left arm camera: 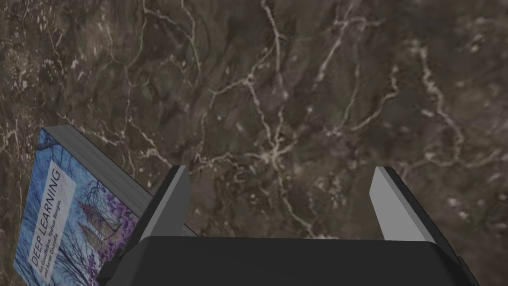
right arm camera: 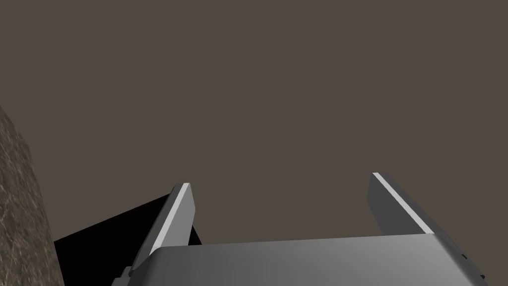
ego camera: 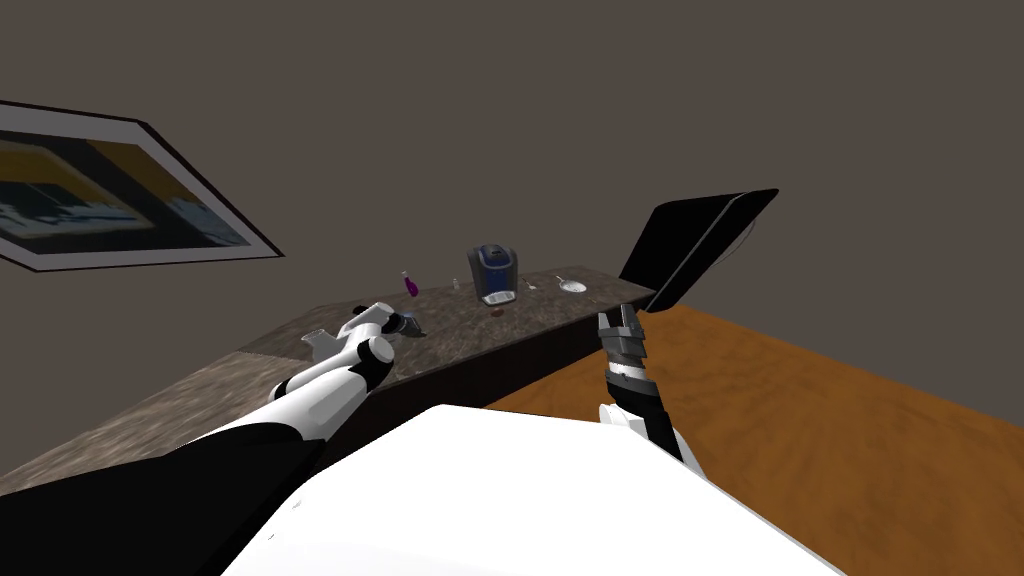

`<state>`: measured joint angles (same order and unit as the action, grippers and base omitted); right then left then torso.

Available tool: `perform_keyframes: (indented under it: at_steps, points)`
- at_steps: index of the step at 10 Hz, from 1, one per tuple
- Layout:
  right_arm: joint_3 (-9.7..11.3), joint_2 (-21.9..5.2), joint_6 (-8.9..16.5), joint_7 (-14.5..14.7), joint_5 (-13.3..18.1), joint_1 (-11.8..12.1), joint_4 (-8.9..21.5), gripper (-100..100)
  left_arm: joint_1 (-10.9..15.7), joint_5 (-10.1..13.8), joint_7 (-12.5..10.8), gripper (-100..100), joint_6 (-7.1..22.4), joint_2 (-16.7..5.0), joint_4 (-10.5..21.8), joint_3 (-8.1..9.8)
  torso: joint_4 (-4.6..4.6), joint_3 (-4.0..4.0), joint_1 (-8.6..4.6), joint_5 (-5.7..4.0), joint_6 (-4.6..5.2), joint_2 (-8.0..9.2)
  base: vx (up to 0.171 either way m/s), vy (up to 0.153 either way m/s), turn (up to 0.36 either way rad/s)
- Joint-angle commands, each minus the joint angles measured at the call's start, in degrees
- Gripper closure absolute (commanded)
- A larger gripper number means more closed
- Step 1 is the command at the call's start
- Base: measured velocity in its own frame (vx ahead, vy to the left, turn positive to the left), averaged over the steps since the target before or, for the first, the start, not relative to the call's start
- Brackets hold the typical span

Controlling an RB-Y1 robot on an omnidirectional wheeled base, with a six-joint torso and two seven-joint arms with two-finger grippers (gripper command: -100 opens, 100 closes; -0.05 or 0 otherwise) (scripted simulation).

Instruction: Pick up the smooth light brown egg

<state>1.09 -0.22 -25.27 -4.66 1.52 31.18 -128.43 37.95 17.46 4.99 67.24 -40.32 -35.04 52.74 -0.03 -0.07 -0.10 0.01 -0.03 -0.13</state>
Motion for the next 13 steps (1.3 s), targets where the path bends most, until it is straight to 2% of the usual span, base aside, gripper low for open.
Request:
perform_keyframes:
  at_steps: [1, 6, 8, 9, 10, 11, 13]
  points:
    - [0.00, 0.00, 0.00, 0.00, 0.00, 0.00, 0.00, 0, 0.53, -0.07, 0.03, -100, 1.58, -0.41, 0.58, 0.25, 0.00, 0.00, 0.00, 0.00, 0.00, 0.00, -0.015, -0.009, -0.076]
    - [0.00, 0.00, 0.00, 0.00, 0.00, 0.00, 0.00, 0, 2.21, 0.01, -0.63, -100, 6.83, -0.45, 0.91, -0.08, 0.00, 0.01, 0.00, 0.00, 0.00, 0.02, -0.015, -0.013, -0.102]
    - [0.00, 0.00, 0.00, 0.00, 0.00, 0.00, 0.00, 0, 2.97, 0.15, -1.08, -100, 8.89, -0.17, 0.91, -0.61, 0.00, -0.01, -0.03, -0.01, 0.01, -0.02, -0.002, -0.020, -0.115]
    - [0.00, 0.00, 0.00, 0.00, 0.00, 0.00, 0.00, 0, 3.72, 0.35, -1.60, -100, 10.81, 0.28, 0.87, -1.32, -0.01, -0.02, -0.04, 0.00, 0.01, -0.04, 0.004, -0.034, -0.191]
    - [0.00, 0.00, 0.00, 0.00, 0.00, 0.00, 0.00, 0, 3.72, 0.35, -1.60, -100, 10.81, 0.28, 0.87, -1.32, -0.02, -0.04, -0.10, -0.02, 0.04, -0.07, 0.009, -0.025, -0.102]
    - [0.00, 0.00, 0.00, 0.00, 0.00, 0.01, 0.00, 0, 4.74, 0.73, -2.45, -100, 13.30, 1.21, 0.78, -2.59, -0.02, -0.04, -0.06, -0.02, -0.01, -0.08, 0.031, -0.043, -0.271]
    - [0.00, 0.00, 0.00, 0.00, 0.00, 0.01, 0.00, 0, 5.62, 1.20, -3.29, -100, 15.21, 2.42, 0.67, -3.98, -0.05, -0.13, -0.17, -0.04, 0.03, -0.22, 0.060, -0.054, -0.210]
